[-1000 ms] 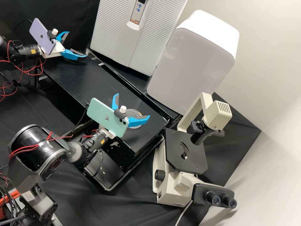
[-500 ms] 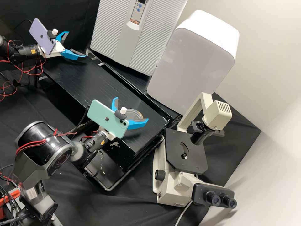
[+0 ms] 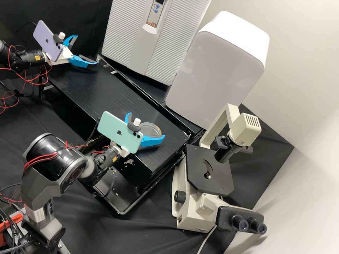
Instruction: Place the petri dish on the microscope
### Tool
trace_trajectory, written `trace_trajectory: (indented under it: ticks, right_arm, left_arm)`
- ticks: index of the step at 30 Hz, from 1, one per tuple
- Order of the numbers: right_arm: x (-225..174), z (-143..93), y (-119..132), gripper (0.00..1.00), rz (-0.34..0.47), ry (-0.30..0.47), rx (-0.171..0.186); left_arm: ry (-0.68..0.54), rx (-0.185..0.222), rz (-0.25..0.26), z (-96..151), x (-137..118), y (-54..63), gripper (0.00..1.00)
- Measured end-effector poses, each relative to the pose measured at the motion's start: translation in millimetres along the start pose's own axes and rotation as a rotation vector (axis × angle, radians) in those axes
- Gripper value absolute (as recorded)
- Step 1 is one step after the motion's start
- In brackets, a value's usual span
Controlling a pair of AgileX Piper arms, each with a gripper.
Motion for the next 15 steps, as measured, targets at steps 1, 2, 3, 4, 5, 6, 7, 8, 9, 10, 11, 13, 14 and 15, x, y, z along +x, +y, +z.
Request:
trace_trajectory:
  ticks: [1,2,3,4,5,6,7,8,9,10,11,13,14,15]
  right_arm:
    - [0.0,0.1,0.0,1.0,0.0,0.0,0.0]
    - [0.0,0.1,0.0,1.0,0.0,0.0,0.0]
    - [0.0,0.1,0.0,1.0,0.0,0.0,0.0]
    - [0.0,0.1,0.0,1.0,0.0,0.0,0.0]
    - [0.0,0.1,0.0,1.0,0.0,0.0,0.0]
    - [0.0,0.1,0.0,1.0,0.0,0.0,0.0]
    - [0.0,0.1,0.0,1.0,0.0,0.0,0.0]
    - [0.0,0.3,0.3,1.0,0.001,-0.001,0.0]
    - [0.0,0.3,0.3,1.0,0.001,-0.001,0.0]
    - [0.0,0.5,0.4,1.0,0.002,-0.002,0.0]
    - [0.0,1.2,1.0,1.0,0.004,-0.005,0.0]
    - [0.1,1.8,1.5,1.0,0.006,-0.007,0.0]
    - [0.1,2.1,1.8,1.0,0.007,-0.008,0.0]
    - [0.1,2.3,1.9,1.0,0.008,-0.009,0.0]
  left_arm:
    - [0.0,0.0,0.0,0.0,0.0,0.0,1.0]
    - [0.0,0.0,0.0,0.0,0.0,0.0,1.0]
    - [0.0,0.0,0.0,0.0,0.0,0.0,1.0]
    - [0.0,0.0,0.0,0.0,0.0,0.0,1.0]
    - [0.0,0.0,0.0,0.0,0.0,0.0,1.0]
    - [0.0,0.0,0.0,0.0,0.0,0.0,1.0]
    - [0.0,0.0,0.0,0.0,0.0,0.0,1.0]
    - [0.0,0.0,0.0,0.0,0.0,0.0,1.0]
    - [0.0,0.0,0.0,0.0,0.0,0.0,1.0]
    - [0.0,0.0,0.0,0.0,0.0,0.0,1.0]
    - [0.0,0.0,0.0,0.0,0.0,0.0,1.0]
    - [0.0,0.0,0.0,0.0,0.0,0.0,1.0]
    - [0.0,0.0,0.0,0.0,0.0,0.0,1.0]
    - [0.0,0.0,0.0,0.0,0.0,0.0,1.0]
